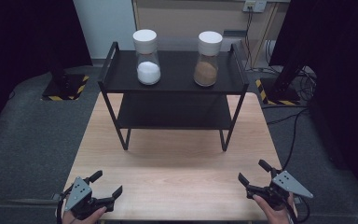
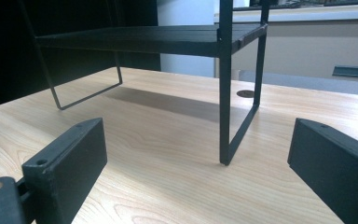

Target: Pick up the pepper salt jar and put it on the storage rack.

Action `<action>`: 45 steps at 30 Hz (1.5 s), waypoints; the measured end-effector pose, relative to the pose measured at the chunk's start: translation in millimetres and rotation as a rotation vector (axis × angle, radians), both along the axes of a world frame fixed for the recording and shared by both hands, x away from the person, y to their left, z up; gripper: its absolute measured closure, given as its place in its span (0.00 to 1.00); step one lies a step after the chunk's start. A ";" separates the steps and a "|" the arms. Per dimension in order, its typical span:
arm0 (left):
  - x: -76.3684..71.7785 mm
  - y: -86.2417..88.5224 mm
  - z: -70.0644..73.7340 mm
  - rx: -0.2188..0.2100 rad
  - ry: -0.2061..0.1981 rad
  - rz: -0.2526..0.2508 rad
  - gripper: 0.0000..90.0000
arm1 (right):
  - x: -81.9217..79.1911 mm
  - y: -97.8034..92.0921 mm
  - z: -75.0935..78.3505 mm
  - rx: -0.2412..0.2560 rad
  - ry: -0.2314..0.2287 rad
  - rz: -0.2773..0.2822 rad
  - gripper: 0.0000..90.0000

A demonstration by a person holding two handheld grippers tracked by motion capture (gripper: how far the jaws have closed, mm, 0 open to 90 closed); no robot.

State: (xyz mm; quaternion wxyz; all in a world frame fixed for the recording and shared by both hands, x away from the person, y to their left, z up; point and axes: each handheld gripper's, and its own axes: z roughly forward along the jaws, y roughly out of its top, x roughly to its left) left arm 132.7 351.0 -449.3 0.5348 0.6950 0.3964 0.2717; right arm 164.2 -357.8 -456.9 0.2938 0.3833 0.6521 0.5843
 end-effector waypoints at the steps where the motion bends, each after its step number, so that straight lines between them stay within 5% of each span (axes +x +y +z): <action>1: -0.2 -0.1 -0.1 0.001 0.001 0.003 0.04 | -0.9 -0.4 -1.4 0.002 -0.001 -0.004 0.06; 45: -2.8 -12.5 -1.2 0.040 -0.012 0.018 0.05 | -8.6 3.4 -6.4 0.005 -0.023 -0.001 0.07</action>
